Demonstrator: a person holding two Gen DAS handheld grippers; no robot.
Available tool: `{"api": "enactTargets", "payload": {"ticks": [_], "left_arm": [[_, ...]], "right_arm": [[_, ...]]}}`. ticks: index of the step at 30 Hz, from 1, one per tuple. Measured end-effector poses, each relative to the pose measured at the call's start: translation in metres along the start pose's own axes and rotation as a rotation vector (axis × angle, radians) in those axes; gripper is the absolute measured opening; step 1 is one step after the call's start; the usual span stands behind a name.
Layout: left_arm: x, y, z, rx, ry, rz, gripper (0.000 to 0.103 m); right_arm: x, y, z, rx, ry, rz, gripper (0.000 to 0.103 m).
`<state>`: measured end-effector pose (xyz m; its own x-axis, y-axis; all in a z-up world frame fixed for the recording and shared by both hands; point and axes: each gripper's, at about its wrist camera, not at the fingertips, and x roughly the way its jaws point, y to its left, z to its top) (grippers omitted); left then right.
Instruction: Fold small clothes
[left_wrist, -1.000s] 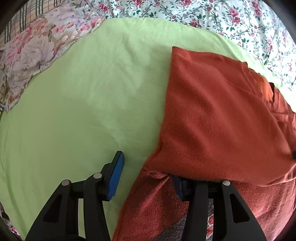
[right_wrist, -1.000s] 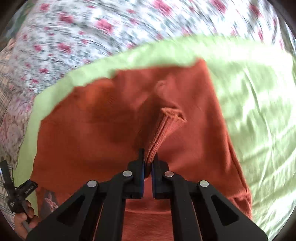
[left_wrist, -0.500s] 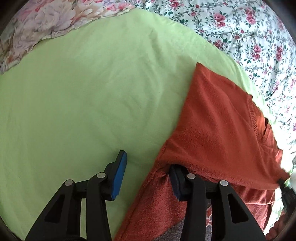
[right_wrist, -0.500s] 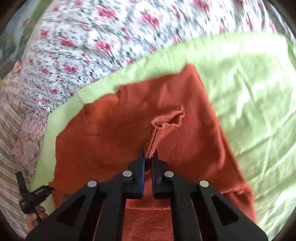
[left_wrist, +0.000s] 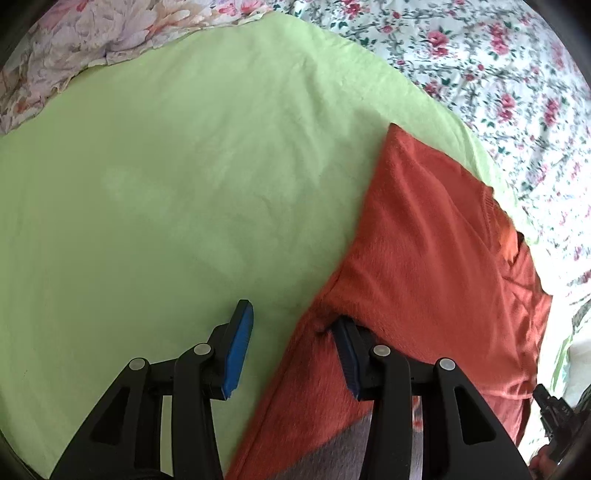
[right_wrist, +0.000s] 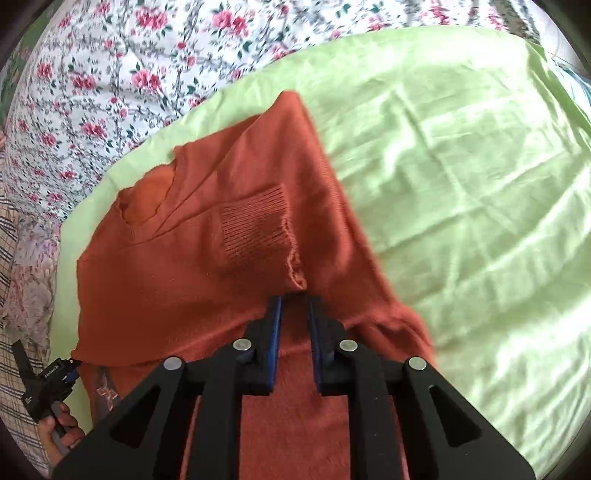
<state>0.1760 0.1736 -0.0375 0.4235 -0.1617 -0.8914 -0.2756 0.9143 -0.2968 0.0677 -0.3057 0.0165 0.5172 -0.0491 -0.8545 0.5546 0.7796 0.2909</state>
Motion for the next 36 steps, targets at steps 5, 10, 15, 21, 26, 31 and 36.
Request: {"api": "enactTargets", "payload": {"ticks": [5, 10, 15, 21, 26, 31, 36], "left_arm": [[-0.028, 0.013, -0.023, 0.080, 0.027, -0.018, 0.043], [-0.054, 0.031, -0.060, 0.153, 0.081, -0.043, 0.048], [-0.075, 0.044, -0.106, 0.225, 0.162, -0.087, 0.056], [-0.090, 0.058, -0.161, 0.289, 0.272, -0.150, 0.069], [-0.100, 0.064, -0.198, 0.340, 0.298, -0.186, 0.073], [-0.104, 0.063, -0.212, 0.343, 0.300, -0.240, 0.060], [-0.101, 0.061, -0.211, 0.342, 0.322, -0.269, 0.051]], "right_arm": [[-0.025, -0.004, -0.013, -0.029, -0.001, 0.018, 0.039], [-0.045, -0.008, -0.041, -0.067, 0.027, 0.033, 0.040], [-0.066, -0.018, -0.073, -0.079, 0.041, 0.048, 0.049], [-0.100, -0.040, -0.107, -0.094, 0.045, 0.084, 0.054], [-0.126, -0.072, -0.133, -0.098, 0.070, 0.096, 0.062], [-0.112, -0.102, -0.165, -0.048, 0.220, 0.179, 0.062], [-0.107, -0.092, -0.182, -0.073, 0.226, 0.288, 0.063]]}}
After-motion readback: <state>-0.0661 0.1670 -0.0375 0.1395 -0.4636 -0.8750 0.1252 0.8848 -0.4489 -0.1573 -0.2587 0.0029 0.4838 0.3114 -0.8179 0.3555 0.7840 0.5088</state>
